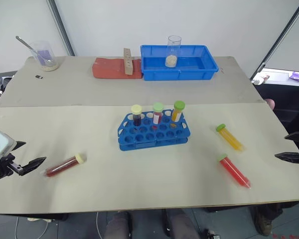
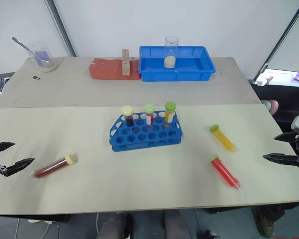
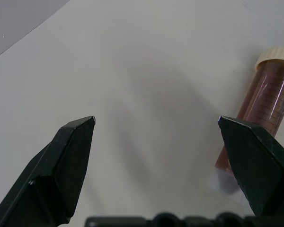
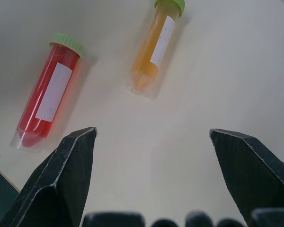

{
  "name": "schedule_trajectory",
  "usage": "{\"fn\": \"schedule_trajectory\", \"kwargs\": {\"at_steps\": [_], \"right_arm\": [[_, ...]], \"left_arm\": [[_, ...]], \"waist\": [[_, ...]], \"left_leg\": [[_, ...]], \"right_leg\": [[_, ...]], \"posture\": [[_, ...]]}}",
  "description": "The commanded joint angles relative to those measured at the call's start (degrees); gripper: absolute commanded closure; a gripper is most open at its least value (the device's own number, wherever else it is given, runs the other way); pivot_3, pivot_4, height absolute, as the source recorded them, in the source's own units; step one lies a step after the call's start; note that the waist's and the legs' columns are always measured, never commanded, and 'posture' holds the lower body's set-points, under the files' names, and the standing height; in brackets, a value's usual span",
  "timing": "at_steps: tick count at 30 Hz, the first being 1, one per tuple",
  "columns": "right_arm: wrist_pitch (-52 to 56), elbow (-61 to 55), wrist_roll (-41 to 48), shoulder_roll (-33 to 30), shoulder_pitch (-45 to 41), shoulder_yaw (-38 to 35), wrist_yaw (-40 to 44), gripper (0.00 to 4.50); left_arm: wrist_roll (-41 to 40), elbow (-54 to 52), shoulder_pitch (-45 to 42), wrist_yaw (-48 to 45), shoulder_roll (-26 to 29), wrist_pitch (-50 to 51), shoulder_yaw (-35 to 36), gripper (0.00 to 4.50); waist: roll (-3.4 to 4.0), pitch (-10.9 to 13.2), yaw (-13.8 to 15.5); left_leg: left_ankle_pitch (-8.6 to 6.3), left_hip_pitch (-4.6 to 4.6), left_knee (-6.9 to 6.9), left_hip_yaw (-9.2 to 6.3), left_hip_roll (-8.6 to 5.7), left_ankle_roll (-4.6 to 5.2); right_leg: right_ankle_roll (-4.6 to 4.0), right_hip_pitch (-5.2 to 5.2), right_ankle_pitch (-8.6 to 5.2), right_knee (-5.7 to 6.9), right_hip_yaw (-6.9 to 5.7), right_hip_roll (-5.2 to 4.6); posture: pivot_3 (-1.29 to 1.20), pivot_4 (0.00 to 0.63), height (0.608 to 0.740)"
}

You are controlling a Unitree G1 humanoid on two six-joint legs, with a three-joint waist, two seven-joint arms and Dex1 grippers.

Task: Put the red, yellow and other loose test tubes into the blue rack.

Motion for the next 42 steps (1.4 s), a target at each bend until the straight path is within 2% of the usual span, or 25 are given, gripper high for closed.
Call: {"fn": "schedule_trajectory", "kwargs": {"at_steps": [1,23,37,42], "right_arm": [[-1.7,0.6,0.2,0.0,-1.1,-0.8,0.4,0.24],[1.9,-4.1,1.0,0.7,0.7,-2.8,-0.6,0.24],[3.3,-5.5,1.3,1.1,0.0,-2.4,-1.1,0.24],[3.2,-5.4,1.4,1.8,-0.5,-2.3,-1.4,0.24]], "left_arm": [[0.1,0.5,0.0,-0.5,0.2,-1.0,1.7,0.01],[-0.2,5.8,-2.8,-1.8,0.2,-4.1,-0.3,0.01],[-3.2,4.7,-3.9,-4.4,0.5,-1.6,1.3,0.01],[-4.7,0.7,-5.1,-4.1,-0.2,0.4,0.0,0.01]], "waist": [[0.0,0.0,0.0],[0.01,0.0,0.0],[0.0,0.0,-0.1],[0.0,0.0,0.0]], "left_leg": [[0.0,0.0,0.0,0.0,0.0,0.0],[0.0,0.13,0.01,0.02,0.0,0.0],[0.01,0.32,0.03,0.02,0.0,0.0],[0.01,0.31,0.03,0.02,0.0,-0.01]], "right_leg": [[0.0,0.0,0.0,0.0,0.0,0.0],[-0.05,0.03,-0.03,0.19,0.02,0.0],[-0.3,0.01,-0.23,0.65,0.02,0.06],[-0.29,0.02,-0.23,0.65,0.02,0.05]], "posture": [[0.0,0.15,0.74],[0.0,0.15,0.74],[0.0,0.15,0.74],[0.0,0.15,0.74]]}}
